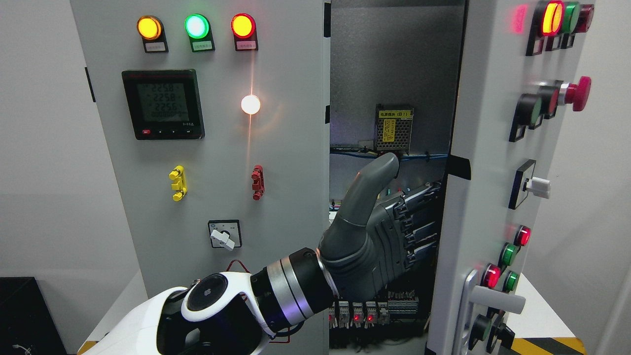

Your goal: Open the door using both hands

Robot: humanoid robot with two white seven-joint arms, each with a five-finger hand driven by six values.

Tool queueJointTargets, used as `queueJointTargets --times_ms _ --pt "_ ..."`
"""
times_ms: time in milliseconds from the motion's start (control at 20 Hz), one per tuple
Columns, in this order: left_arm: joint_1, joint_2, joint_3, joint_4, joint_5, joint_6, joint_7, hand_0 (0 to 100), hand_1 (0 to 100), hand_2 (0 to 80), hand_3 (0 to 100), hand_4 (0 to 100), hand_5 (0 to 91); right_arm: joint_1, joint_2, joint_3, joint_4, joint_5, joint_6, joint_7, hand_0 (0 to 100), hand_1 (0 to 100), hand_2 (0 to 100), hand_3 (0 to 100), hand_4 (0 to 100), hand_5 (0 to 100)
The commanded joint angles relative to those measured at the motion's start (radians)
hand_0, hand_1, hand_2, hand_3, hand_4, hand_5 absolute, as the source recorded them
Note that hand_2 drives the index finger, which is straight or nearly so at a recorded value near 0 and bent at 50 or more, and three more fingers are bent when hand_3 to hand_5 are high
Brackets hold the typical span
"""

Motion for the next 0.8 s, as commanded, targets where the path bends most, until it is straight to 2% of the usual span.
queueJointTargets --times_ms 0,351,751 --pt "0.000 -0.044 -0.014 0.004 0.000 0.000 0.000 0 0 0.0 0 0 0.0 0.000 0.000 0.000 0.000 -0.011 0.000 0.001 19 0 0 0 0 0" --pt "0.000 -0.096 -0.057 0.018 -0.007 -0.004 0.000 0 0 0.0 0 0 0.0 0.000 0.000 0.000 0.000 -0.011 0.000 0.001 19 0 0 0 0 0" --pt "0.000 -0.210 -0.057 0.070 -0.012 0.021 0.000 0 0 0.0 0 0 0.0 0.000 0.000 -0.001 0.000 -0.011 0.000 0.001 19 0 0 0 0 0"
